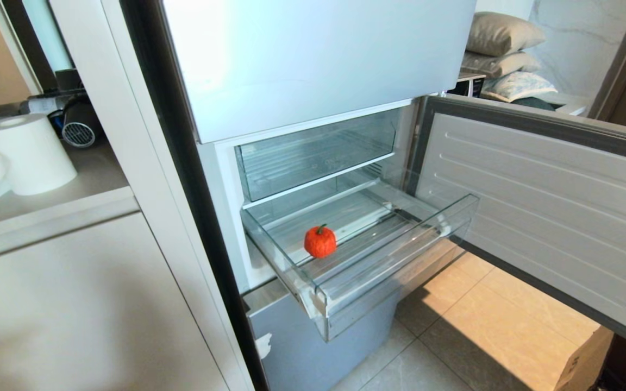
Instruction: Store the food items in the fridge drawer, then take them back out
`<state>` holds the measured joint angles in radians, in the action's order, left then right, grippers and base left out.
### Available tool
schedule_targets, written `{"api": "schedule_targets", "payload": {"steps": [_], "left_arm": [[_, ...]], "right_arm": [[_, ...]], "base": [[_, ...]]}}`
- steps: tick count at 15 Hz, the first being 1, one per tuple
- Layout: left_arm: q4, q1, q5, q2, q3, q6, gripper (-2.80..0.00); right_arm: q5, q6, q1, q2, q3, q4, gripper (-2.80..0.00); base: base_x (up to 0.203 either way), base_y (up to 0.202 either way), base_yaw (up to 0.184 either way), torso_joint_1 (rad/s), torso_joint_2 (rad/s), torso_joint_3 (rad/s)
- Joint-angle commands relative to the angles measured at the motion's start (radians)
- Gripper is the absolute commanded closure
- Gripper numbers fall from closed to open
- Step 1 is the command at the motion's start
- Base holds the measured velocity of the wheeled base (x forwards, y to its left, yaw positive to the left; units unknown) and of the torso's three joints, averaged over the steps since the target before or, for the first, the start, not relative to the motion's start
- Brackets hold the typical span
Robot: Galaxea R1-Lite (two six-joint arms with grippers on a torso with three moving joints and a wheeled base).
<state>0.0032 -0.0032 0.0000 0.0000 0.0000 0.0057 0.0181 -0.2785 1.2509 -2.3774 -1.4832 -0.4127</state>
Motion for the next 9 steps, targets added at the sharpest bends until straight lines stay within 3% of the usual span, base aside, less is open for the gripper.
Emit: {"api": "schedule_targets", "payload": {"steps": [1,9], "left_arm": [[0.000,0.000,0.000,0.002,0.000,0.000,0.00],[0.000,0.000,0.000,0.002,0.000,0.000,0.00]], "right_arm": [[0.000,-0.001,-0.001,0.007,-0.005,-0.003,-2.80],[0.005,-0.004,-0.046,0.132,0.034,-0.003,-2.80]], "base": [[0.000,0.000,0.000,0.000,0.00,0.000],[0.000,0.000,0.000,0.000,0.00,0.000]]}}
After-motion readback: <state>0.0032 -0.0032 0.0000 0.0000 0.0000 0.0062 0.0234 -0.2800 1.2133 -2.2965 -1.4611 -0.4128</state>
